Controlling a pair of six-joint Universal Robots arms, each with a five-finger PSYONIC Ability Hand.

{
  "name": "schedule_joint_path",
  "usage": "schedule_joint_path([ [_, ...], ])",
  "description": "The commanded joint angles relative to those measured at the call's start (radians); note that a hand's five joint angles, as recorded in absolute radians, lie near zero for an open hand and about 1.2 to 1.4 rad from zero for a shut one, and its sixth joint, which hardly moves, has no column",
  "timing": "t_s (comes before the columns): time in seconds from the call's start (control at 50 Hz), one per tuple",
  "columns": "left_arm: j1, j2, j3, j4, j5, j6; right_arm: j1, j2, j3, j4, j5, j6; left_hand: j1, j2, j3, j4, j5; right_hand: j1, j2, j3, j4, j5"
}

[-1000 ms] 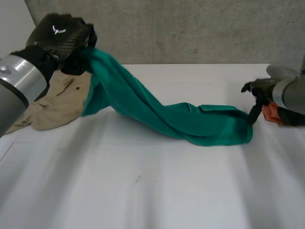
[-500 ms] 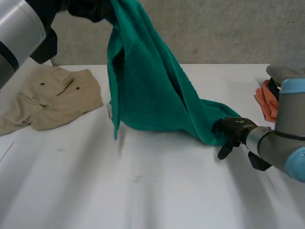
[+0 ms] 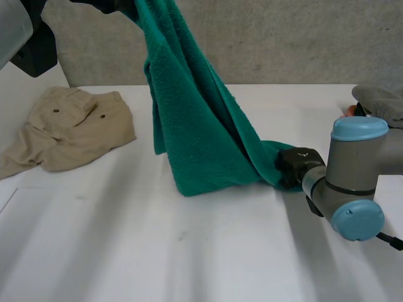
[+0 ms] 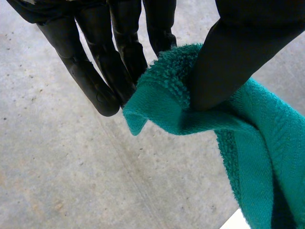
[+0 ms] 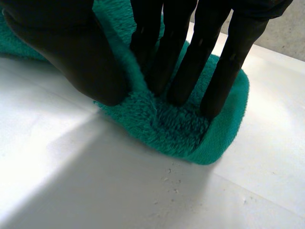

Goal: Fold the laundry.

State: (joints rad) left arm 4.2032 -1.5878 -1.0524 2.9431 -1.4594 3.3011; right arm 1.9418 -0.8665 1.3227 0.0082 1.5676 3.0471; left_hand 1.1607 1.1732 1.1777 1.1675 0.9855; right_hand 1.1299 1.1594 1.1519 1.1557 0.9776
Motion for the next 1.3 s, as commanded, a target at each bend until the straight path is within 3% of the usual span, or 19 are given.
schedule_joint_path([
  [0.02, 0.044, -0.004, -0.031, -0.021, -0.01, -0.003, -0.017, -0.06, -0.01, 0.053, -0.035, -0.059, 0.192, 0.179, 0.175, 0.185, 0.192, 0.266, 0.237, 0.244, 0.241, 0.244],
  [0.12, 0.127, -0.011, -0.093, -0.074, -0.006, 0.023, -0.118, -0.221, -0.034, 0.295, -0.187, -0.359, 0.218, 0.206, 0.201, 0.211, 0.219, 0.266, 0.237, 0.244, 0.241, 0.244],
  [0.14, 0.155, -0.024, -0.119, -0.1, -0.004, 0.055, -0.16, -0.265, -0.052, 0.426, -0.237, -0.513, 0.23, 0.217, 0.213, 0.223, 0.231, 0.266, 0.237, 0.244, 0.241, 0.244],
  [0.18, 0.175, -0.052, -0.149, -0.13, -0.001, 0.096, -0.197, -0.288, -0.082, 0.542, -0.27, -0.638, 0.233, 0.22, 0.216, 0.226, 0.234, 0.266, 0.237, 0.244, 0.241, 0.244],
  [0.2, 0.192, -0.089, -0.179, -0.157, 0.002, 0.145, -0.233, -0.301, -0.12, 0.675, -0.279, -0.76, 0.235, 0.223, 0.219, 0.229, 0.236, 0.266, 0.237, 0.244, 0.241, 0.244],
  [0.28, 0.236, -0.21, -0.233, -0.235, -0.005, 0.306, -0.282, -0.289, -0.19, 0.992, -0.245, -0.963, 0.236, 0.223, 0.219, 0.229, 0.236, 0.266, 0.237, 0.244, 0.241, 0.244],
  [0.34, 0.25, -0.283, -0.245, -0.285, -0.013, 0.397, -0.288, -0.261, -0.211, 1.07, -0.23, -1.013, 0.236, 0.223, 0.219, 0.229, 0.236, 0.266, 0.237, 0.244, 0.241, 0.244],
  [0.4, 0.252, -0.374, -0.229, -0.338, -0.03, 0.486, -0.274, -0.22, -0.22, 1.053, -0.218, -1.03, 0.236, 0.223, 0.219, 0.229, 0.236, 0.266, 0.237, 0.244, 0.241, 0.244],
  [0.48, 0.239, -0.465, -0.147, -0.338, -0.051, 0.508, -0.247, -0.158, -0.264, 0.992, -0.184, -1.027, 0.236, 0.223, 0.219, 0.229, 0.236, 0.266, 0.237, 0.244, 0.241, 0.244],
  [0.64, 0.207, -0.586, 0.219, -0.195, -0.081, 0.5, -0.179, -0.069, -0.577, 0.663, -0.084, -0.826, 0.236, 0.223, 0.219, 0.229, 0.236, 0.266, 0.237, 0.244, 0.241, 0.244],
  [0.7, 0.218, -0.586, 0.353, 0.003, -0.065, 0.471, -0.178, -0.075, -0.674, 0.379, -0.048, -0.647, 0.236, 0.223, 0.219, 0.229, 0.236, 0.266, 0.237, 0.244, 0.241, 0.244],
  [0.72, 0.224, -0.578, 0.389, 0.131, -0.062, 0.439, -0.179, -0.092, -0.669, 0.246, -0.043, -0.575, 0.236, 0.223, 0.219, 0.229, 0.236, 0.266, 0.237, 0.244, 0.241, 0.244],
  [0.76, 0.233, -0.563, 0.408, 0.282, -0.065, 0.401, -0.184, -0.118, -0.642, 0.097, -0.043, -0.506, 0.236, 0.223, 0.219, 0.229, 0.236, 0.266, 0.237, 0.244, 0.241, 0.244],
  [0.78, 0.239, -0.552, 0.408, 0.426, -0.076, 0.362, -0.188, -0.162, -0.588, -0.08, -0.05, -0.428, 0.236, 0.223, 0.219, 0.229, 0.236, 0.266, 0.237, 0.244, 0.241, 0.244],
  [0.84, 0.244, -0.541, 0.381, 0.664, -0.113, 0.299, -0.19, -0.206, -0.519, -0.266, -0.064, -0.377, 0.236, 0.223, 0.219, 0.229, 0.236, 0.266, 0.237, 0.244, 0.241, 0.244],
  [1.02, 0.267, -0.567, 0.247, 0.656, -0.114, 0.262, -0.179, -0.181, -0.471, -0.202, -0.161, -0.376, 0.236, 0.223, 0.219, 0.229, 0.236, 0.266, 0.237, 0.244, 0.241, 0.244],
  [1.16, 0.296, -0.601, 0.079, 0.653, -0.104, 0.252, -0.187, -0.106, -0.451, -0.079, -0.175, -0.375, 0.236, 0.223, 0.219, 0.229, 0.236, 0.266, 0.237, 0.244, 0.241, 0.244],
  [1.3, 0.308, -0.638, -0.127, 0.617, -0.029, 0.264, -0.198, 0.009, -0.37, 0.077, -0.234, -0.412, 0.236, 0.223, 0.219, 0.229, 0.236, 0.266, 0.237, 0.244, 0.241, 0.244],
])
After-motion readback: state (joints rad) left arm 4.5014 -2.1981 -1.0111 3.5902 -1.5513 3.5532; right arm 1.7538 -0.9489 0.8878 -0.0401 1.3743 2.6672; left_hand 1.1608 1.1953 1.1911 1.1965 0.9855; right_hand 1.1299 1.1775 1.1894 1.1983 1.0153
